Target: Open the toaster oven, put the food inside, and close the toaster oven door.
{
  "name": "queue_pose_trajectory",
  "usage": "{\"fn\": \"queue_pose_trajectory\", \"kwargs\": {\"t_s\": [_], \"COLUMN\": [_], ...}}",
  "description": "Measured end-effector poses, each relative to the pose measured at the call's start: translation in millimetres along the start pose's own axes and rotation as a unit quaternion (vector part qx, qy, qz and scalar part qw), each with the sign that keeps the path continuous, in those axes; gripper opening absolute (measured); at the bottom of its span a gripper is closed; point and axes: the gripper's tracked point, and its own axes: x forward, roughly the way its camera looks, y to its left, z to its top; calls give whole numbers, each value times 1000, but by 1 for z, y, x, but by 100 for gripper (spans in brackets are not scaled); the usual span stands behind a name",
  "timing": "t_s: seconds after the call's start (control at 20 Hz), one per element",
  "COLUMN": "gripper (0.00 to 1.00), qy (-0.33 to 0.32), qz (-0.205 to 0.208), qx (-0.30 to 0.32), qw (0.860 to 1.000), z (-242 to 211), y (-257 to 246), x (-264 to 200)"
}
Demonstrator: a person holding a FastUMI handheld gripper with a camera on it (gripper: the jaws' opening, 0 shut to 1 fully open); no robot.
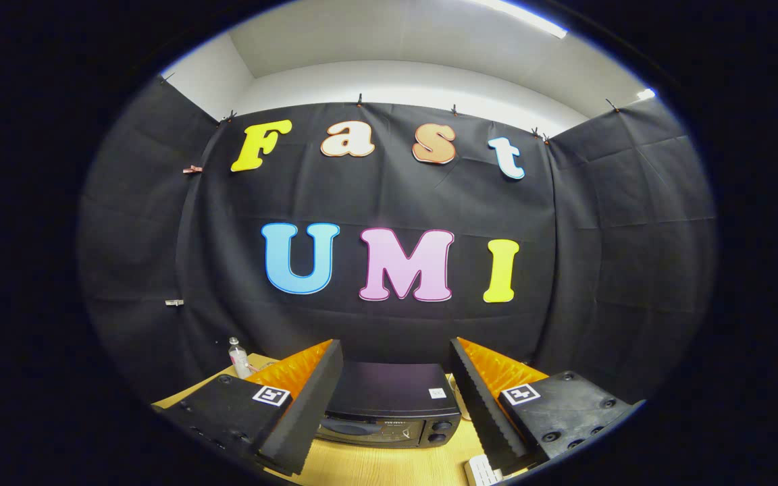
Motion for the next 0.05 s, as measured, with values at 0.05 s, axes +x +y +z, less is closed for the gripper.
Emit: {"fn": "queue_pose_trajectory", "kwargs": {"t_s": [0.05], "gripper": [97], "qy": [-1], "qz": [-1], "qx": [-4], "qw": [1000], "z": [1], "y": [-2], "x": [-1]}}
